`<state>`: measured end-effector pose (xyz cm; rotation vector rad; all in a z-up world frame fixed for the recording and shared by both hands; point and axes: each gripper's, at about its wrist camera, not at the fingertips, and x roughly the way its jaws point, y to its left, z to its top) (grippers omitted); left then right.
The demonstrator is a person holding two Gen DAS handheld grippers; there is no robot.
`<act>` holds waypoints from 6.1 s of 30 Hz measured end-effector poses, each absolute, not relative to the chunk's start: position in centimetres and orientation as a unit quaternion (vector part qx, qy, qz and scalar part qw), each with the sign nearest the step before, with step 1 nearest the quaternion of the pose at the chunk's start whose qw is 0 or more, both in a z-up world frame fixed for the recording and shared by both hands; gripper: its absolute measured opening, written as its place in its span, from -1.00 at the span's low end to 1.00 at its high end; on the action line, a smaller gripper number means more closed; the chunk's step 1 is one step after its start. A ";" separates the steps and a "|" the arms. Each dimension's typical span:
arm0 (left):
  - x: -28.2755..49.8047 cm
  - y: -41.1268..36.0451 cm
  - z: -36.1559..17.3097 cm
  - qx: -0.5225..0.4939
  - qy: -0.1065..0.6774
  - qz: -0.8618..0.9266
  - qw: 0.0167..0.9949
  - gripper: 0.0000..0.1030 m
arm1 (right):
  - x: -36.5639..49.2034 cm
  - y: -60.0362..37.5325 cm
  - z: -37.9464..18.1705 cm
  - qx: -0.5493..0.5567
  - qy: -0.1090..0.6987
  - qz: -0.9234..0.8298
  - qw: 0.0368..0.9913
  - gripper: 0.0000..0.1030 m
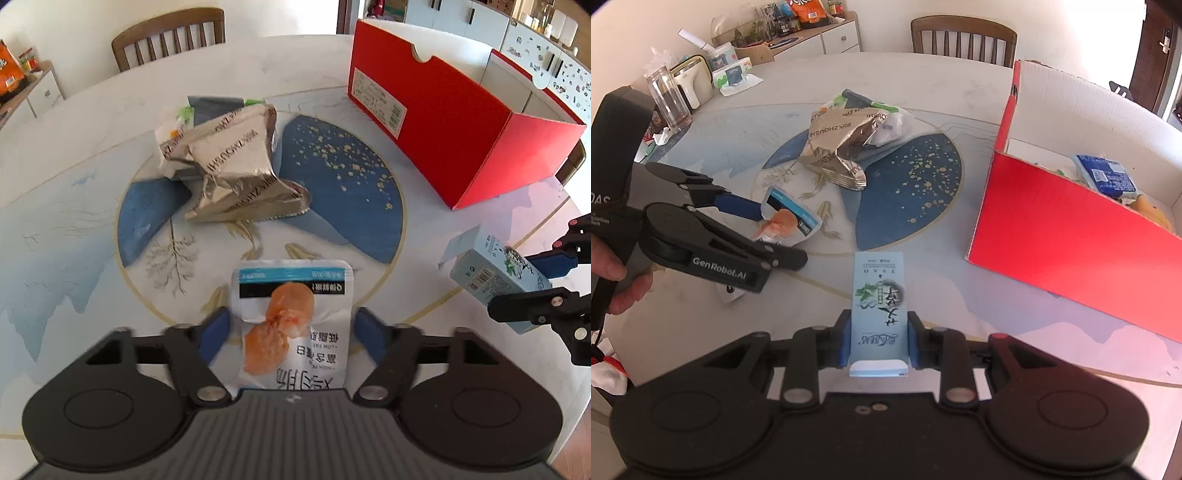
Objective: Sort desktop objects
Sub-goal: 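Carry the sausage packet and milk carton over the red shoebox with both grippers, then lower and release the sausage packet and milk carton into the shoebox, then withdraw both grippers from the shoebox back over the placemat, then grasp the silver foil bag with the right gripper while the left gripper grasps the white-green wipes bag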
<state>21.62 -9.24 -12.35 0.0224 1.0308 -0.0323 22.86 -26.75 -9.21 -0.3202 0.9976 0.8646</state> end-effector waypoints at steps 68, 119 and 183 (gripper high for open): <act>41.3 -28.9 -2.2 0.060 0.449 -0.209 0.866 0.09 | 40.4 -38.4 -4.7 -0.092 0.452 0.197 0.865 -0.47; 36.9 -23.7 -3.4 -0.015 0.451 -0.173 0.876 0.65 | 37.4 -40.6 -3.2 -0.070 0.430 0.234 0.869 0.25; 34.3 5.5 -7.1 -0.003 0.439 -0.132 0.889 1.00 | 27.8 -7.7 -10.4 -0.108 0.432 0.268 0.855 0.55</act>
